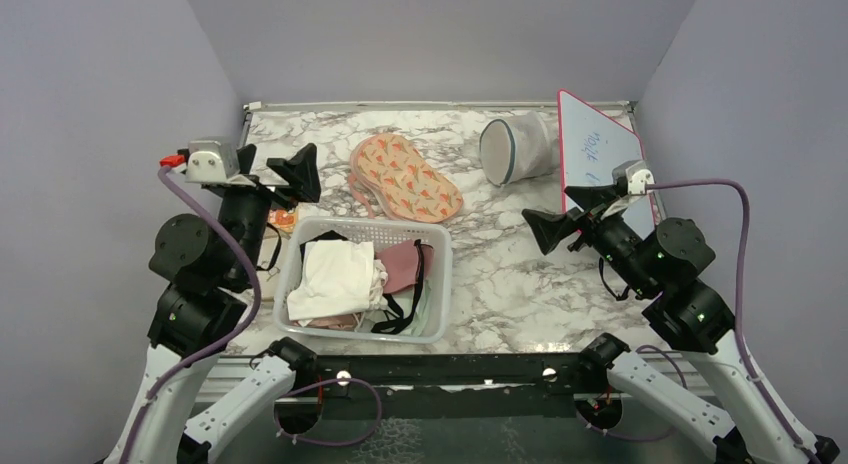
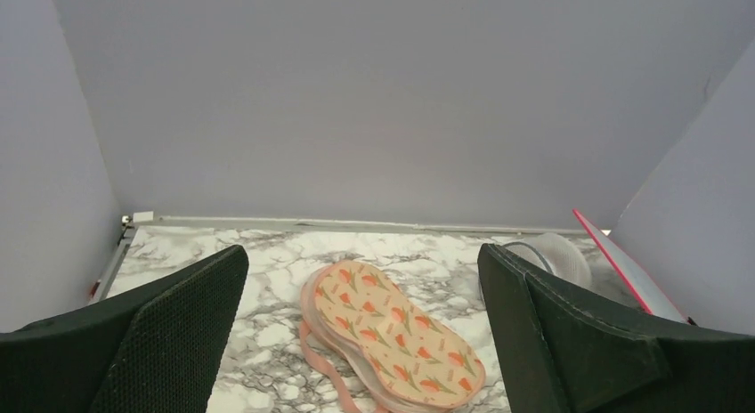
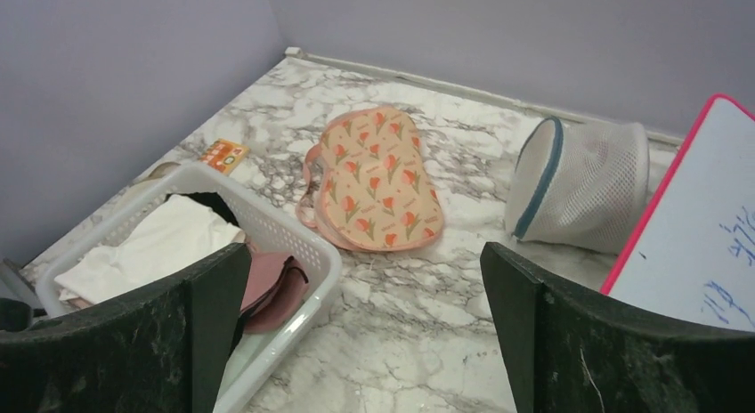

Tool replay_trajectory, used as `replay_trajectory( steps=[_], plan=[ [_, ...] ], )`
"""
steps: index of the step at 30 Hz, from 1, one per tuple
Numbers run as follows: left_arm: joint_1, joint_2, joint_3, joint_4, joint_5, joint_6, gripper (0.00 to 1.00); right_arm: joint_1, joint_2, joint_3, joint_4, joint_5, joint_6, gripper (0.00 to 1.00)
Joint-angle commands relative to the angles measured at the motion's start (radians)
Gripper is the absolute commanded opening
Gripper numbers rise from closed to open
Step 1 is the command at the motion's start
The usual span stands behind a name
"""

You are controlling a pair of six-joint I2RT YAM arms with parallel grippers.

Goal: Unzip the laundry bag and remove the bra

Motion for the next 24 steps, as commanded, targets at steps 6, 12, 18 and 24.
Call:
replay_trajectory(
  steps=[6,12,18,24],
  plan=[
    [0.116,0.075,-0.148,0.194,0.177,-0.021,0.99,-0.037,0.001,-0.048,0.047,0.183,0.132,1.0],
    [0.151,0.122,-0.255,0.274,0.262,-0.009,0.99,-0.056,0.015,-0.061,0.096,0.099,0.135,1.0],
    [0.167,0.205,-0.305,0.278,0.351,-0.019,0.99,-0.067,0.145,-0.009,0.145,-0.052,0.081,1.0],
    [0.176,0.296,-0.297,0.277,0.44,-0.021,0.99,-0.057,0.447,0.15,0.086,-0.066,0.051,1.0]
  ],
)
